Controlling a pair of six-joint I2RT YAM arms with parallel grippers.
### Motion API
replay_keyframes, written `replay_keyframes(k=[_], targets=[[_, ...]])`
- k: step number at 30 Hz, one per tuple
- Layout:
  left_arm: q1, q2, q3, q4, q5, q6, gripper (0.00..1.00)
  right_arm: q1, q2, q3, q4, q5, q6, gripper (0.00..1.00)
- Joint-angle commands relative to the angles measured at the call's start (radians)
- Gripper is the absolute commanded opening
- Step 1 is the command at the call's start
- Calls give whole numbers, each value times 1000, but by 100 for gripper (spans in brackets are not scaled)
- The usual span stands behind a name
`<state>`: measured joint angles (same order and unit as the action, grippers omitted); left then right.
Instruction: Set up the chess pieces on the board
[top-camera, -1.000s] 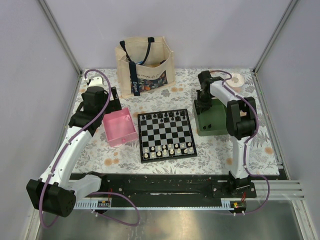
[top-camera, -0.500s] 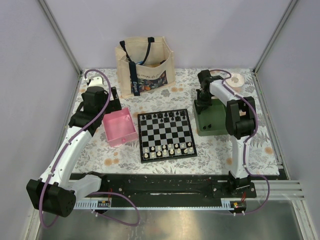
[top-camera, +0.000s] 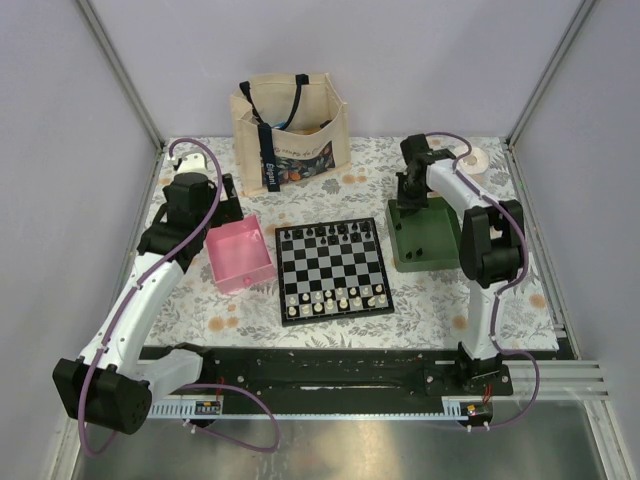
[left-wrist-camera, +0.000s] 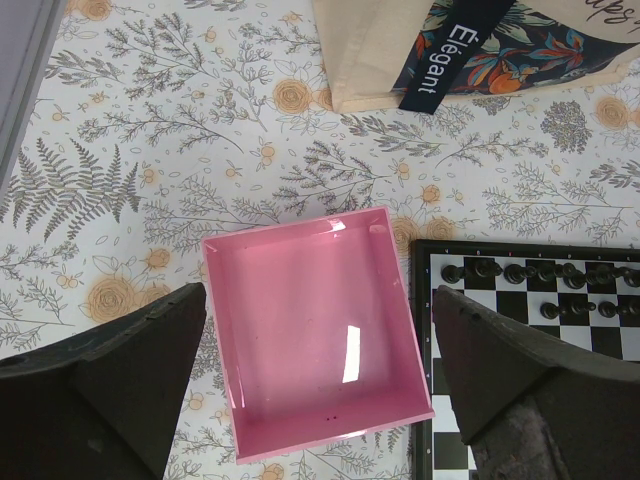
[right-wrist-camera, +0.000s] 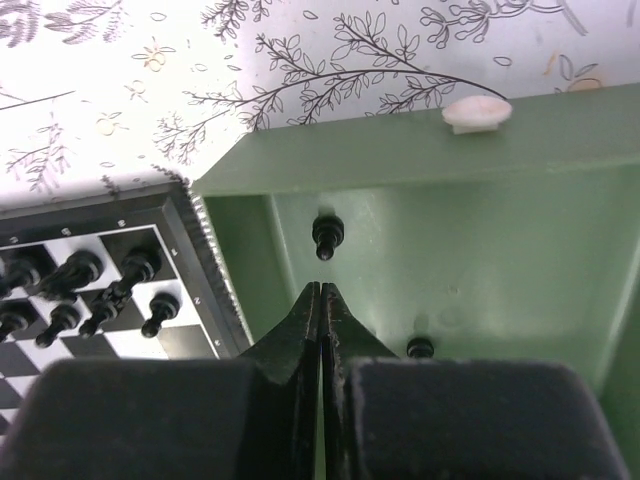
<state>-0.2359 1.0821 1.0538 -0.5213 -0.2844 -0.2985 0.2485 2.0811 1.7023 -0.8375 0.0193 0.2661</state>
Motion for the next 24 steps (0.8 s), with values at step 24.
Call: replay_keyframes(k=[24], targets=[[-2,-19,14,38,11,4,99,2,74,48,-11,-44,10,35]])
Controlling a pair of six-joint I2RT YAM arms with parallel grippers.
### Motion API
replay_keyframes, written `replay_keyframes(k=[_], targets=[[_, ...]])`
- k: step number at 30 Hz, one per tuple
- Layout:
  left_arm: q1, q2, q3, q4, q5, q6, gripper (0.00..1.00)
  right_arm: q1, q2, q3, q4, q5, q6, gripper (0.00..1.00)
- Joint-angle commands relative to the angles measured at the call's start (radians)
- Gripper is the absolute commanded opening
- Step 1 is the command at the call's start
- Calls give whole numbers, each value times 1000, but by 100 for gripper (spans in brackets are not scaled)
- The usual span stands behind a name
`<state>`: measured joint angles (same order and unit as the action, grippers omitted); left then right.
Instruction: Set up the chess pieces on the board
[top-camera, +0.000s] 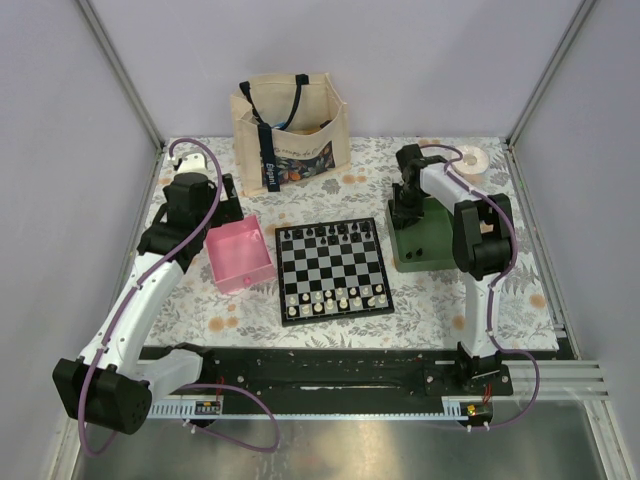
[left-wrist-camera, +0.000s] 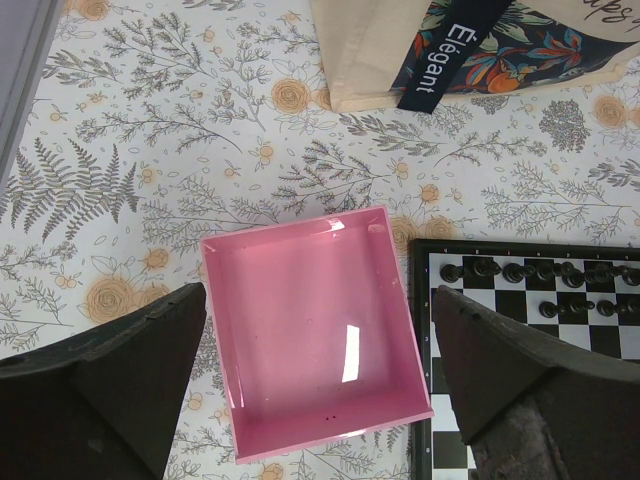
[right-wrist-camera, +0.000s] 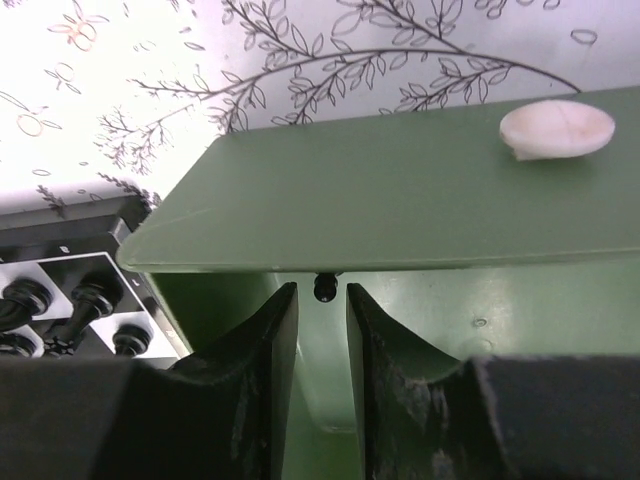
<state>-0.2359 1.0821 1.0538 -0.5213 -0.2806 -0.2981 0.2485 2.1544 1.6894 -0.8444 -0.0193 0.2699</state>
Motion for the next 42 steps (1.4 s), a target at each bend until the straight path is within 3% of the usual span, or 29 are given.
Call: replay_keyframes(k=[1,21,29,32,35,37,42], targets=[[-2,-19,14,38,8,4,99,3,7,69,-8,-2,5,35],[-2,-33,20,32,0,5,99,3,39,127,-73,4,-15,31],[-2,-40,18,29,-11,7,99,6,48,139,-84,5,-23,24],[-2,-39,20,29,-11,7,99,5,50,144,-88,5,-29,10],[-2,-37,22,29,-6,7,99,5,50,142,-88,7,-32,8],[-2,-40,21,29,-8,5,99,5,47,138,-88,5,-38,1],[0,-40,22,30,9,5,99,5,7,98,-48,1,-35,0]])
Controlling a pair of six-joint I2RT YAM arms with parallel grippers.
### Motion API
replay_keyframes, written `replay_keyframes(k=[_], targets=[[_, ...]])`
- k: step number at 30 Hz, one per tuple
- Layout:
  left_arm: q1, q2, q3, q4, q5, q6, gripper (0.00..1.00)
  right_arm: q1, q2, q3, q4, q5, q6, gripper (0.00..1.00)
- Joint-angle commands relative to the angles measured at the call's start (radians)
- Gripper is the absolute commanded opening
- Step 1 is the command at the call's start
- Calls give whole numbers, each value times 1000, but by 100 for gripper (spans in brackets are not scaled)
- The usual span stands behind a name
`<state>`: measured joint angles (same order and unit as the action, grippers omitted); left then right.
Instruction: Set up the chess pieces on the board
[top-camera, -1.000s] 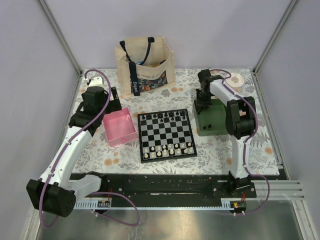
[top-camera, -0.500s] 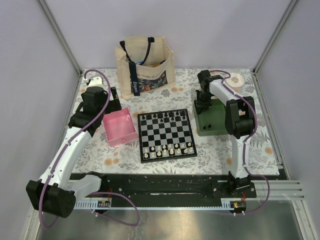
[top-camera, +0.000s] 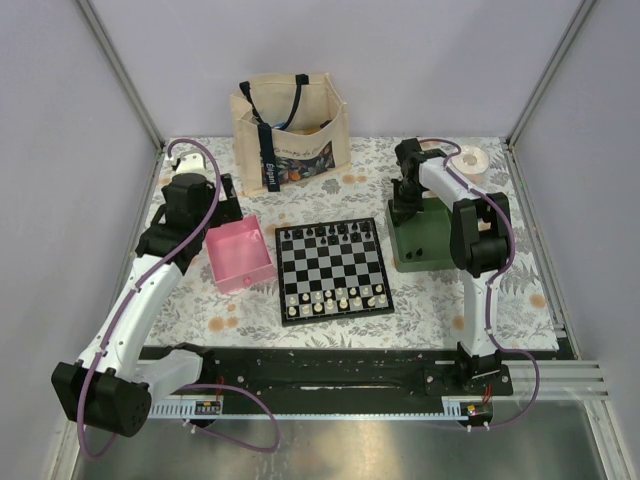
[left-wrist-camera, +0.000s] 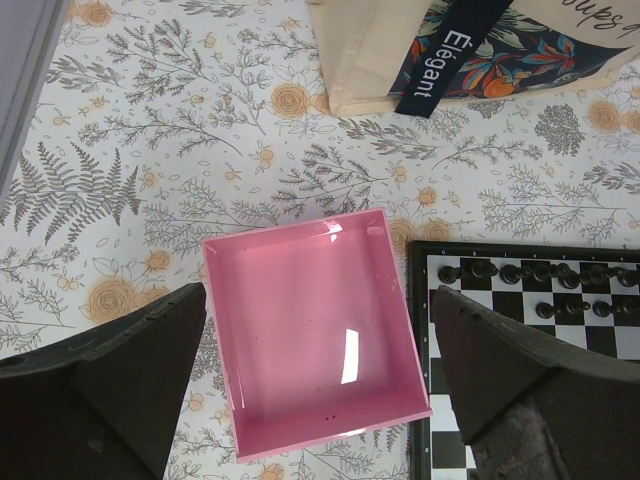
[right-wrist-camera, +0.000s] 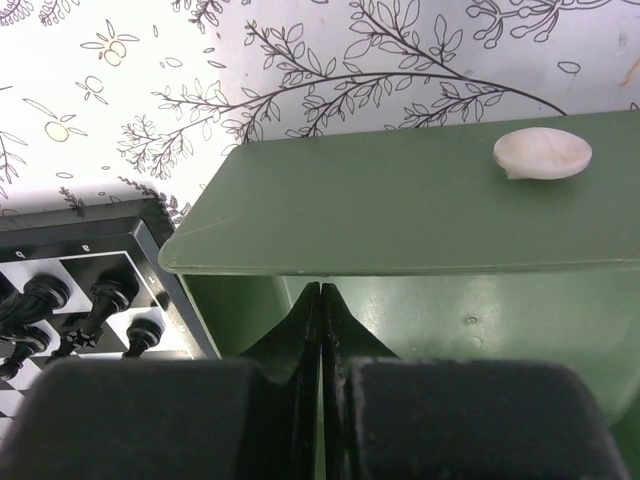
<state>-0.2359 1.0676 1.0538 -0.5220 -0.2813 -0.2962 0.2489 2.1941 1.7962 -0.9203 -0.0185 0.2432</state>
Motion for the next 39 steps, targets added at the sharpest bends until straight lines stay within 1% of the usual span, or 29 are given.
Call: replay_keyframes(k=[1,8,12,17,19,21,23,25,27,30,31,34,36,39], targets=[[0,-29,20,31,7,3,99,4,-45,-14,32,3,-7,0],[-2,-18,18,33,2,5,99,4,-122,-34,70,14,11,0],[-2,-14,17,30,2,5,99,6,-145,-40,67,54,8,0],[-2,-11,17,33,-1,3,99,3,-148,-44,72,49,2,0],[-2,-8,15,31,-5,5,99,3,-140,-44,77,42,4,8],[-2,-1,17,33,-4,3,99,3,-126,-41,77,34,4,25],[-2,8,17,40,-4,3,99,3,-114,-41,80,31,1,30],[-2,18,14,53,-6,3,99,3,-102,-46,89,22,4,36],[-2,31,18,53,-7,5,99,3,-94,-49,89,22,2,37],[-2,48,12,56,-18,3,99,3,-96,-52,93,22,2,40],[0,49,11,54,-22,3,99,3,-97,-57,103,-4,2,41],[-2,57,8,53,-32,2,99,3,-114,-70,115,-14,11,42],[0,61,6,54,-36,3,99,4,-129,-93,155,-40,28,46],[-2,77,14,50,-44,8,99,3,-117,-71,146,-66,33,47]])
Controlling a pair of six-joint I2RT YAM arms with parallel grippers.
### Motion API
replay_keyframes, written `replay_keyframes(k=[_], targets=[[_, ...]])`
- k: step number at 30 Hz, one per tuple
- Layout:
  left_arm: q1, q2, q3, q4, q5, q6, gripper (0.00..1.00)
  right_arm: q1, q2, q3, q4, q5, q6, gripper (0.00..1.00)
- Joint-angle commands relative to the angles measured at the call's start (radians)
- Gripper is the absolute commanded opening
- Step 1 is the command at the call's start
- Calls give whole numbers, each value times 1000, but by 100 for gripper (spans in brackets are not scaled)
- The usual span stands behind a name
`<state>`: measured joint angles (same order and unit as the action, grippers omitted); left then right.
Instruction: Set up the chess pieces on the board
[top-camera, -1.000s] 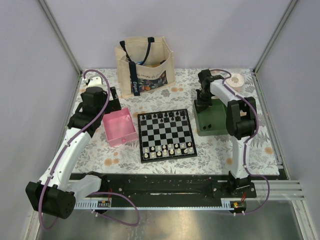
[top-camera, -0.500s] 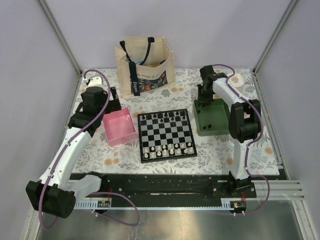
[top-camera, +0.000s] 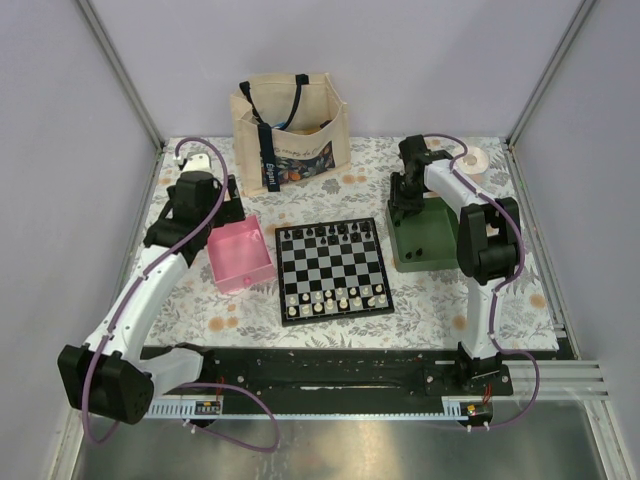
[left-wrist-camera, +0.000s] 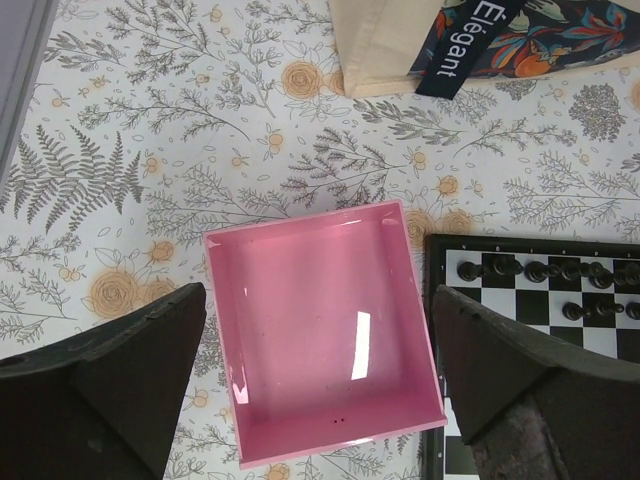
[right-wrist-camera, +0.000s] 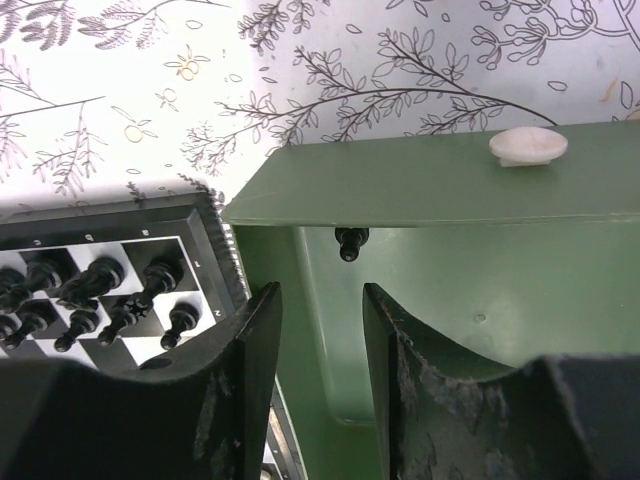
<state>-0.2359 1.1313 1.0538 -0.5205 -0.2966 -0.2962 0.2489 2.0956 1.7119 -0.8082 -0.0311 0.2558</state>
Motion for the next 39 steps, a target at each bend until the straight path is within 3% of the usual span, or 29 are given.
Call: replay_keyframes(k=[1,26,39], targets=[[-2,18,15,47,-32,9,99,3,-19,14,32,-53,20,48],[-2,-25,9,36,-47,20,99,3,-94,-76,81,54,20,48],[-2,-16,18,34,-26,19,99,3,10,-14,37,-3,5,46]])
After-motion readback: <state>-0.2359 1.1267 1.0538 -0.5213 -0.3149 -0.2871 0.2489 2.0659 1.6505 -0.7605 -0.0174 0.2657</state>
